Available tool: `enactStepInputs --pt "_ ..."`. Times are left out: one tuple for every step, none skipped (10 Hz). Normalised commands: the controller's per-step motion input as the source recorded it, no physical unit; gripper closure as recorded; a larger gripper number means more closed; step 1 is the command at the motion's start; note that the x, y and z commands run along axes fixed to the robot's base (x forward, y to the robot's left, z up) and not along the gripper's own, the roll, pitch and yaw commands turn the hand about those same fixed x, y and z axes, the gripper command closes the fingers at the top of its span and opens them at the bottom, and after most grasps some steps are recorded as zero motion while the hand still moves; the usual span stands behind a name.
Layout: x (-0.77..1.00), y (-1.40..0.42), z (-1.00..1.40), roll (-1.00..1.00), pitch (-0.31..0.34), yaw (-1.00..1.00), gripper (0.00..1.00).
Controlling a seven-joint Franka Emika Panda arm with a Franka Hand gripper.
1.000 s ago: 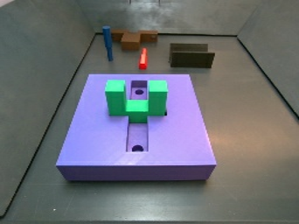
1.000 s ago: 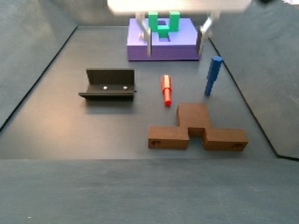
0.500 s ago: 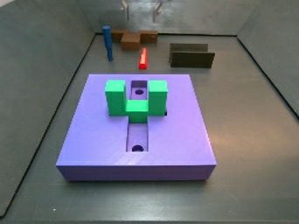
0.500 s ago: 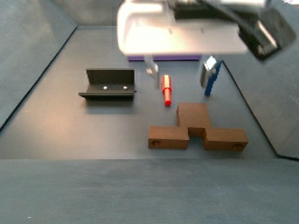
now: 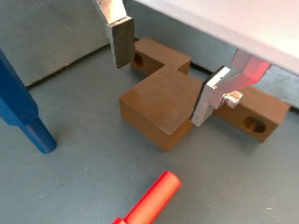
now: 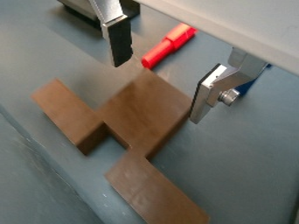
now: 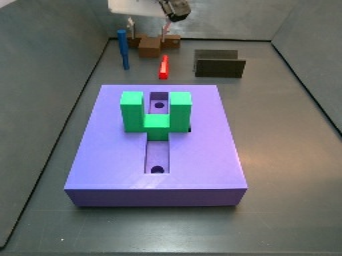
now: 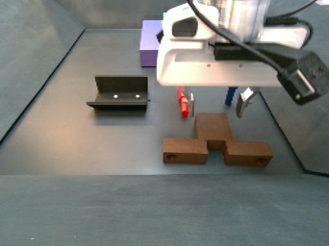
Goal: Pick up the brown object. Move up. Place the brown object on the fixture. Regrasp the brown object. Move to above the board. Insert the brown object.
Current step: Pick up the brown object.
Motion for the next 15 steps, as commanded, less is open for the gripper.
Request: enactStepInputs --pt "0.0 0.0 -0.36 -0.23 -0.076 -0.08 0.0" --pt "0.01 0.0 -0.36 -0.24 -0.071 -0.06 0.0" --pt "0.0 0.0 -0.34 -0.24 -0.06 -0.03 0.0" --pt "0.0 0.0 -0.33 -0.25 -0.057 -0.02 0.0" --pt "0.0 0.01 -0.34 -0.23 -0.057 -0.02 0.0" --pt "0.0 0.03 -0.33 -0.22 -0.051 -0.01 0.0" --pt "0.0 0.07 -0.21 -0.19 -0.027 0.0 0.0" --pt "0.0 0.04 -0.09 -0.16 0.0 0.0 0.0" --pt "0.0 0.0 0.0 -0.01 0.0 0.0 0.0" --pt "0.0 0.0 0.0 0.0 0.0 0.0 0.0" --pt "0.0 0.0 0.0 0.0 0.0 0.0 1.0" --pt "0.0 0.0 0.0 0.0 0.0 0.0 1.0" --pt "0.0 0.0 0.0 0.0 0.0 0.0 1.0" --pt "0.0 0.0 0.0 0.0 0.0 0.0 1.0" --pt "0.0 0.0 0.0 0.0 0.0 0.0 1.0"
